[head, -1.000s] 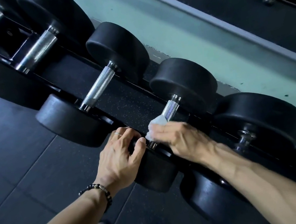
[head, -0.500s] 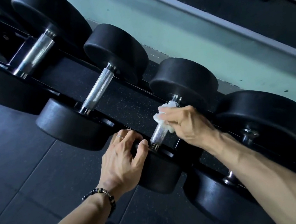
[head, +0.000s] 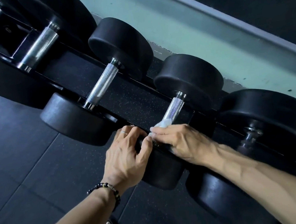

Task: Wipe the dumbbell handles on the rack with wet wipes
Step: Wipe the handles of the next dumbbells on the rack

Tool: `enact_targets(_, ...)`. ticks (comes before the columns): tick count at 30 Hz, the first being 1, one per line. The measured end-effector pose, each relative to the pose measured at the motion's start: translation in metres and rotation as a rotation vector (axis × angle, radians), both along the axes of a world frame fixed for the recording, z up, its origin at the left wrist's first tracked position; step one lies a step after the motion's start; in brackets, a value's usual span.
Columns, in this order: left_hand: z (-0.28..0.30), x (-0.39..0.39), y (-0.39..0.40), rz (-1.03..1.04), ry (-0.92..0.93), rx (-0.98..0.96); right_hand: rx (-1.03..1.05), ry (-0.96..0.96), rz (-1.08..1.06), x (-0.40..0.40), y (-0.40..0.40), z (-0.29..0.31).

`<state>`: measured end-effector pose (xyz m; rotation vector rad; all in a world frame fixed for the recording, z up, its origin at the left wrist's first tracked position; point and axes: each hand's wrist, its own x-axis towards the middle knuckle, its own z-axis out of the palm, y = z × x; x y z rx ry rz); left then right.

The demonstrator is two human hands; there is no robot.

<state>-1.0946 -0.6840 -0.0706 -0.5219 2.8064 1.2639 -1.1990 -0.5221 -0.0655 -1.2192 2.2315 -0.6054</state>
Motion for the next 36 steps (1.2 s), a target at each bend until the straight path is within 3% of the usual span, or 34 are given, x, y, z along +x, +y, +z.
enact_targets(2,0.0,0.0,0.0,0.001,0.002,0.005,-0.002,-0.025,-0.069,-0.02,0.001,0.006)
enact_targets(6,-0.002,0.001,0.0,0.004,0.008,0.014,-0.187,0.271,-0.375,-0.032,0.006,-0.002)
enact_targets(10,0.0,0.0,0.0,-0.002,0.0,0.003,-0.026,0.006,0.01,-0.001,0.005,-0.004)
enact_targets(12,0.0,0.0,0.0,-0.004,0.0,0.001,0.077,-0.062,-0.001,-0.024,0.001,0.001)
enact_targets(15,0.0,0.0,0.001,-0.004,-0.006,0.009,0.019,0.028,-0.212,-0.04,0.002,0.003)
enact_targets(19,0.0,-0.001,0.0,-0.003,-0.005,0.004,0.04,0.034,0.07,-0.003,-0.002,-0.001)
enact_targets(21,-0.001,-0.001,0.0,0.004,-0.002,0.008,-0.008,0.189,0.052,-0.009,0.002,-0.006)
enact_targets(23,-0.001,0.0,0.0,0.006,0.001,0.007,-0.105,0.441,-0.258,-0.014,0.008,-0.014)
enact_targets(25,-0.001,0.0,0.0,0.006,0.0,0.007,-0.157,0.489,-0.74,-0.011,0.003,-0.016)
enact_targets(26,-0.001,-0.001,0.001,0.003,-0.004,0.006,-0.16,0.37,-0.962,-0.006,-0.004,-0.016)
enact_targets(29,-0.002,0.0,0.0,0.003,-0.009,-0.001,-0.243,-0.283,-1.505,0.011,-0.029,-0.016)
enact_targets(31,-0.003,0.0,0.0,0.004,-0.017,-0.001,-0.39,-0.531,-1.644,0.009,-0.031,-0.014)
enact_targets(34,-0.003,0.0,0.0,0.0,-0.014,-0.005,-0.472,-0.511,-1.73,-0.018,-0.03,-0.008)
enact_targets(36,-0.004,-0.001,0.0,-0.003,-0.015,-0.008,-0.415,-0.446,-1.777,-0.028,-0.039,-0.002)
